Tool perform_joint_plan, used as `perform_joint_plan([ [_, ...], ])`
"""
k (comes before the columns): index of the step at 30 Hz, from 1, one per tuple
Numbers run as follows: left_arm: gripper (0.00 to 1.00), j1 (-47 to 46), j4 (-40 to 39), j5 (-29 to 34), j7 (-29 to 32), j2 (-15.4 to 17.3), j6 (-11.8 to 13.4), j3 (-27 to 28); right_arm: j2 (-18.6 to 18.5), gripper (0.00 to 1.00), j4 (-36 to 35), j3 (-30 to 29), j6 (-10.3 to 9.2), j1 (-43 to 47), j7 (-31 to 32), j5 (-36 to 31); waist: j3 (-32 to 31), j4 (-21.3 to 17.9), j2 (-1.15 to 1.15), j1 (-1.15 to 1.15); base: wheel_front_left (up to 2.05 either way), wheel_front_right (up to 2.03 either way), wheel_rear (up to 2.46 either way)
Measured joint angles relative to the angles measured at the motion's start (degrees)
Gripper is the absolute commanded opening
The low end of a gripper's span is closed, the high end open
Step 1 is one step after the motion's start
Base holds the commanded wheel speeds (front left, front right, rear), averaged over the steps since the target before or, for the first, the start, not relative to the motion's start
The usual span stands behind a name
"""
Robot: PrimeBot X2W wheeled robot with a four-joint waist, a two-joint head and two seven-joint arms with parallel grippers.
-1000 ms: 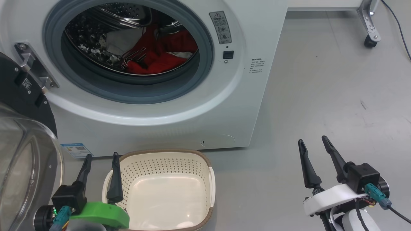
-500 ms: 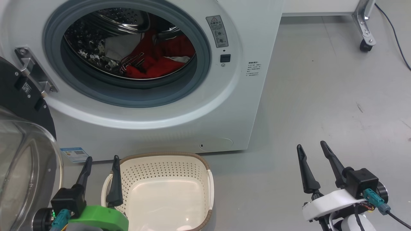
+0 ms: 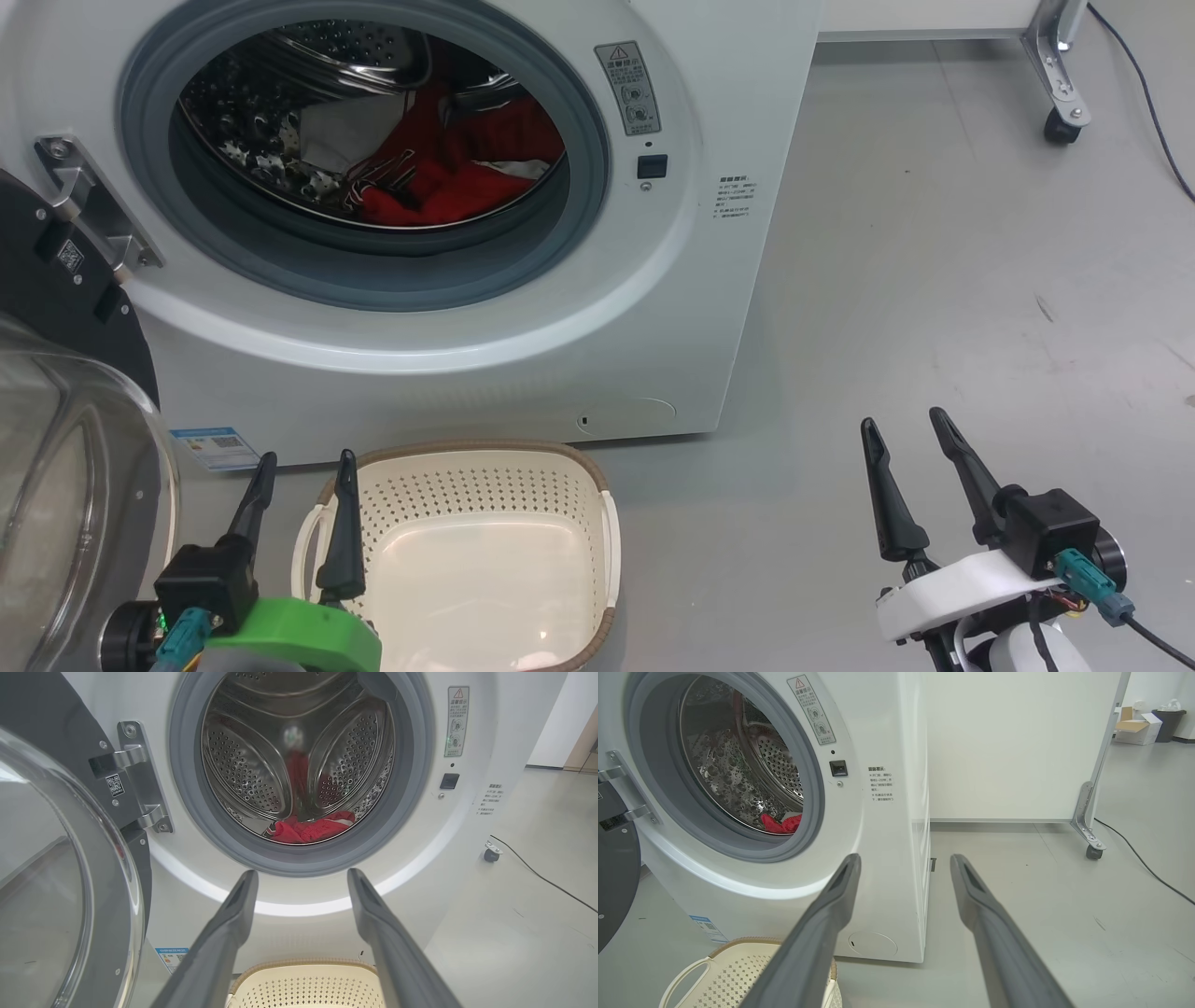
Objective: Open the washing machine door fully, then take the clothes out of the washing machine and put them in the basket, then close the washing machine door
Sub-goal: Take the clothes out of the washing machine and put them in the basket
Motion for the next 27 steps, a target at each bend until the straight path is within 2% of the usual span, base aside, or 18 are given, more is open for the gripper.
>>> perform_joint_plan([
  [15,1.00,-0.66,-0.98,-0.03,2.47,-0.46,-0.11,-2.30,-0.09,1.00,-2.05,0.99,0.00,0.02,0.00,-0.45,3.51,-0.04,0.00,0.00,0.00,0.00,0.00],
  [27,1.00,-14.49,1.69,-3.18,5.19,-2.07,-2.12,-3.45,-0.77,1.00,-4.72,1.53,0.02,-3.45,0.25,-1.11,11.77,-1.25,0.00,0.00,0.00,0.00,0.00],
])
